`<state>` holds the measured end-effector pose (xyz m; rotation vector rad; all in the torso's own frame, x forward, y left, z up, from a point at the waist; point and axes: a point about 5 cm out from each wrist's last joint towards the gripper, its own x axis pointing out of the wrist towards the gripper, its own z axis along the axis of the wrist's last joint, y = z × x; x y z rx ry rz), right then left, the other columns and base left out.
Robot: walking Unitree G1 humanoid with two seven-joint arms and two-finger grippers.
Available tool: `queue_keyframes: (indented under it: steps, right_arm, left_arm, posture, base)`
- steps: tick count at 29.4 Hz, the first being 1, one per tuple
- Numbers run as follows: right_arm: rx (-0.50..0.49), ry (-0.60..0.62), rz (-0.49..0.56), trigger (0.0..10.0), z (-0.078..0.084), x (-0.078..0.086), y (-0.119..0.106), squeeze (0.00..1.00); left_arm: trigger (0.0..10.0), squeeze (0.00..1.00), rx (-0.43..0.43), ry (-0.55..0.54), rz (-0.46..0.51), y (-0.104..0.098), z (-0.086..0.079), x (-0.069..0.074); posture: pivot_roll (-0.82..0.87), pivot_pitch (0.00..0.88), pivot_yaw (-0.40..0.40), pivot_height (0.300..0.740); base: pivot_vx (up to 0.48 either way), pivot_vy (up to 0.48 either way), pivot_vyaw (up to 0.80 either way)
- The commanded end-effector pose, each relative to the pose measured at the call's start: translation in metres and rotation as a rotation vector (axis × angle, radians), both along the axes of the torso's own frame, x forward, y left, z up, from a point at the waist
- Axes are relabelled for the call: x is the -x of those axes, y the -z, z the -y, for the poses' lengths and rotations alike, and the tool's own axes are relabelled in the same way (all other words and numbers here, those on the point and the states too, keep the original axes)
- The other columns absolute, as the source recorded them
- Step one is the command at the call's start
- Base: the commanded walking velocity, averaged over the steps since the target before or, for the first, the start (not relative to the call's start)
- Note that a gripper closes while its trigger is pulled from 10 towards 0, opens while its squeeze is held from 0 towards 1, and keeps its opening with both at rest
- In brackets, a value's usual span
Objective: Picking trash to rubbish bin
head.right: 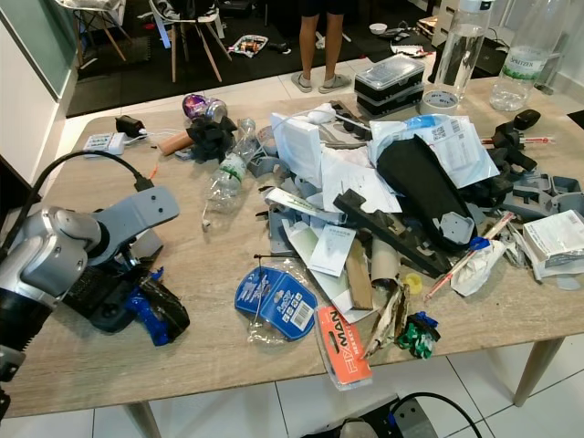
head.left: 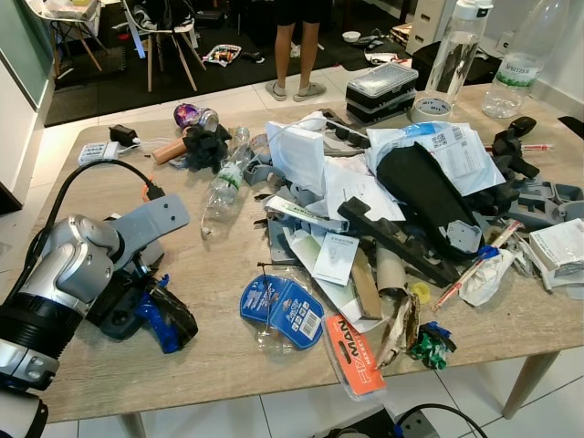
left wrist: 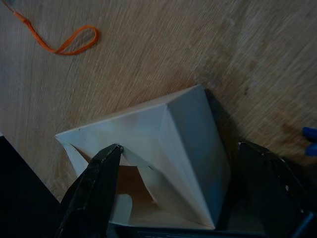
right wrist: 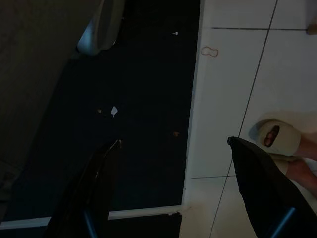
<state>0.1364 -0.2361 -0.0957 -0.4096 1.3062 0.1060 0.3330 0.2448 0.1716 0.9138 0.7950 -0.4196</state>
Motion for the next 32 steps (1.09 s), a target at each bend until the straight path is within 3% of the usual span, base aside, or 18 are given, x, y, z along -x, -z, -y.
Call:
queue_keyframes:
  steps: [1, 10, 12, 25, 27, 28, 30, 31, 32]
  right_arm:
    - [-0.011, 0.010, -0.016, 10.0, -0.003, 0.005, 0.002, 0.00]
    - [-0.010, 0.014, -0.015, 10.0, -0.003, 0.005, 0.002, 0.00]
    - [-0.009, 0.016, -0.015, 10.0, -0.003, 0.005, 0.002, 0.00]
    - [-0.007, 0.015, -0.015, 10.0, -0.002, 0.005, 0.002, 0.00]
    - [-0.006, 0.012, -0.014, 10.0, -0.002, 0.005, 0.002, 0.00]
    - [-0.006, 0.012, -0.014, 10.0, -0.002, 0.005, 0.002, 0.00]
    - [-0.004, 0.010, -0.013, 10.0, -0.002, 0.004, 0.002, 0.00]
    - [-0.004, 0.010, -0.013, 10.0, -0.002, 0.004, 0.002, 0.00]
    - [-0.004, 0.010, -0.013, 10.0, -0.002, 0.004, 0.002, 0.00]
  left_arm:
    - [10.0, 0.00, -0.007, -0.018, -0.060, 0.017, 0.000, 0.004]
    - [10.0, 0.00, -0.012, 0.021, -0.136, 0.043, 0.016, 0.007]
    - [0.0, 0.00, -0.013, 0.032, -0.164, 0.049, 0.016, 0.008]
    - [0.0, 0.00, -0.002, 0.056, -0.146, 0.048, 0.020, 0.006]
    - [0.0, 0.00, 0.079, 0.092, -0.105, 0.042, 0.031, 0.001]
    - [0.0, 0.00, 0.079, 0.092, -0.105, 0.042, 0.031, 0.001]
    - [0.0, 0.00, 0.188, 0.131, -0.050, 0.032, 0.046, -0.004]
    - [0.0, 0.00, 0.188, 0.131, -0.050, 0.032, 0.046, -0.004]
    - [0.0, 0.00, 0.272, 0.160, -0.016, 0.025, 0.055, -0.007]
  posture:
    - [0.02, 0.122, 0.085, 0.740]
    - [0.02, 0.122, 0.085, 0.740]
    - [0.02, 0.122, 0.085, 0.740]
    - [0.02, 0.122, 0.085, 0.740]
    - [0.01, 0.117, 0.084, 0.740]
    - [0.01, 0.117, 0.084, 0.740]
    - [0.01, 0.117, 0.084, 0.740]
    - [0.01, 0.117, 0.084, 0.740]
    - [0.01, 0.117, 0.084, 0.740]
  base:
    - [0.000, 0.000, 0.00]
    - [0.000, 0.000, 0.00]
    - [0.000, 0.000, 0.00]
    - [0.000, 0.000, 0.00]
    - [0.000, 0.000, 0.00]
    - [0.000, 0.000, 0.00]
    - [0.000, 0.000, 0.00]
    - [0.000, 0.000, 0.00]
    - [0.000, 0.000, 0.00]
